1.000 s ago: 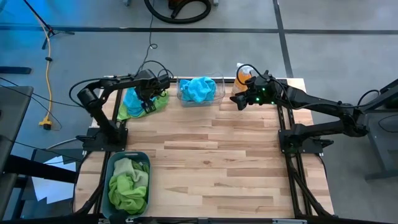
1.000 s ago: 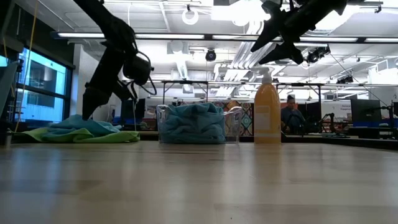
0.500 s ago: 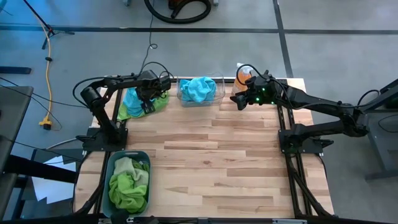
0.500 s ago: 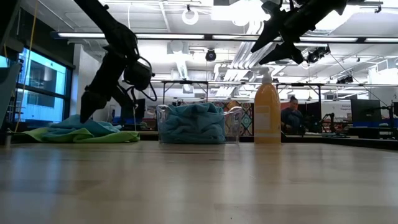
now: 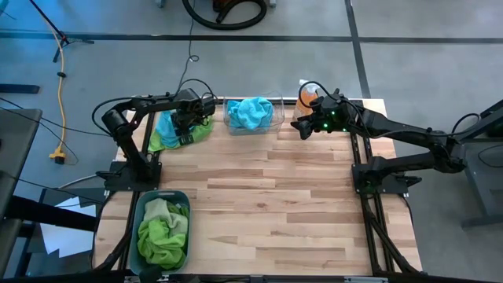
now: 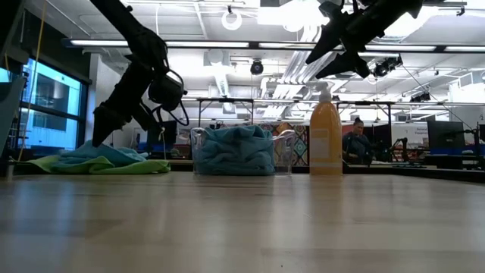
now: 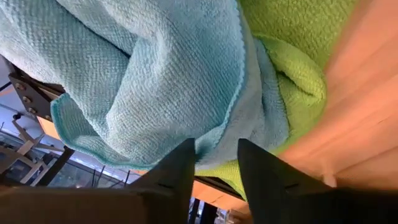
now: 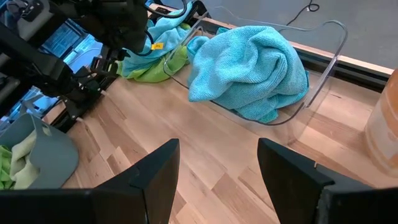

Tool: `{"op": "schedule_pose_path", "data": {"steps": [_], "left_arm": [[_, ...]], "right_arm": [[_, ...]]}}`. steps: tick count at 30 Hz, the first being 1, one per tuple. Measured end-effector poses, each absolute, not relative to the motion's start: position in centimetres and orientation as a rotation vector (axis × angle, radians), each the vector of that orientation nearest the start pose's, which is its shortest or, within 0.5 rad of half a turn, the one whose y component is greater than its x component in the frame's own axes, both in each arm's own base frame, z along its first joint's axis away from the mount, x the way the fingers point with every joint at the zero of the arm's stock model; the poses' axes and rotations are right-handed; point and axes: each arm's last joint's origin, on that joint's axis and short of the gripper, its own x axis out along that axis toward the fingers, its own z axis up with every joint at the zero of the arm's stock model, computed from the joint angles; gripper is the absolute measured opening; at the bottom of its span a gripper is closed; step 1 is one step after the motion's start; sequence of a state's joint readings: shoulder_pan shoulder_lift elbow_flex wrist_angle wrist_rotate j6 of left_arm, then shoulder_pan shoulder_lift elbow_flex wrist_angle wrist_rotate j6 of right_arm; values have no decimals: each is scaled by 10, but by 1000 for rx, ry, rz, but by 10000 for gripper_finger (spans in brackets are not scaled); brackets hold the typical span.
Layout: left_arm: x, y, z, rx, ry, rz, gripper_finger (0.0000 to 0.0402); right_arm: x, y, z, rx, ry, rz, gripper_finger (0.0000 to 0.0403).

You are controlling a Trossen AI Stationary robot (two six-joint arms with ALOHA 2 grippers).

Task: Sort microfiber towel by color & place in baskets
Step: Put the blue microfiber towel into the transparent bin

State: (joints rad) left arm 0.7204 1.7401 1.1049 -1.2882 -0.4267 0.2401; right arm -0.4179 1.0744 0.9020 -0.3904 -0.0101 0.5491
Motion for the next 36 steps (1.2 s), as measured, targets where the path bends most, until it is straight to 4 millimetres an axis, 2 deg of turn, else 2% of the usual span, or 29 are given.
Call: {"op": "schedule_pose_path", "data": {"steps": [7, 13, 20, 27, 32, 36], "left_arm": [[187, 180, 182, -160, 2116, 431, 10], [185, 181, 216, -180, 2071, 467, 2], [184, 179, 293, -140, 1866, 599, 1], [185, 180, 393, -104, 1399, 841, 0], [184, 170, 460, -9, 1057, 911, 0], [184, 159, 502, 71, 787, 909, 0]], "right_arm": [[208, -92, 301, 640, 435, -540, 216], [208, -93, 301, 629, 431, -562, 216], [208, -93, 301, 623, 432, -563, 216], [209, -94, 304, 601, 406, -562, 216], [212, -95, 308, 591, 350, -549, 216], [213, -96, 312, 584, 305, -539, 216]]}}
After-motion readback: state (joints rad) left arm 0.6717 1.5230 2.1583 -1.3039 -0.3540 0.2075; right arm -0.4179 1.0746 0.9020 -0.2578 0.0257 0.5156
